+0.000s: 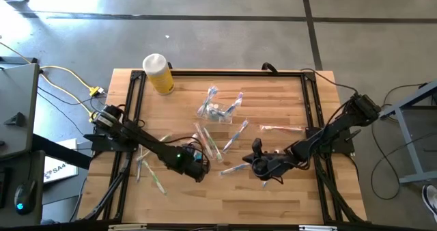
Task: Pick & Place toothbrushing station
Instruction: Put the blue mouthwash into the transparent organizer
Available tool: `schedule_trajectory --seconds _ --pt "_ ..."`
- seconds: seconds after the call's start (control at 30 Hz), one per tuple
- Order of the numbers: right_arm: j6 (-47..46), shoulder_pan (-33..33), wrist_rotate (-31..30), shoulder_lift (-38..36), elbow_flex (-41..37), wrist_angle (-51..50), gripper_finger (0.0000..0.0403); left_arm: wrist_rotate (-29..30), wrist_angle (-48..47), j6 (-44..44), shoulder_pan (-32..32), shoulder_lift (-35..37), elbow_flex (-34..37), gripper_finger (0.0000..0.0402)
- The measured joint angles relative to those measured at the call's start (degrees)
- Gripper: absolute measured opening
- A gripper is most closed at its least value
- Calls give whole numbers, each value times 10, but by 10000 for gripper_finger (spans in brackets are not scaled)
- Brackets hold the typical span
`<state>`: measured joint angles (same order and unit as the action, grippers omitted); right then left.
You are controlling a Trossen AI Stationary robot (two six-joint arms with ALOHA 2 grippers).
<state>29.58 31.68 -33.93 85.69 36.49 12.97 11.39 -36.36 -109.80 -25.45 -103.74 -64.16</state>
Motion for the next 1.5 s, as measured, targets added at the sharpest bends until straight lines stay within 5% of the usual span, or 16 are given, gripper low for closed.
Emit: schedule_trajectory --seconds 0.37,0.63,0.87,1.17,1.5 --pt "1 2 28 0 0 -31 3 -33 -10 33 34 -39 -1 216" --pt "0 2 30 0 0 -56 3 -39 -21 38 28 -58 -2 132" --pt "-10 2 30 0 0 -72 3 -37 -41 84 25 -60 -14 125" --pt "-60 2 21 -12 0 -64 3 79 -214 299 23 -69 -143 125" --pt "-129 -57 26 -131 0 -59 5 323 -259 558 3 -65 -224 125"
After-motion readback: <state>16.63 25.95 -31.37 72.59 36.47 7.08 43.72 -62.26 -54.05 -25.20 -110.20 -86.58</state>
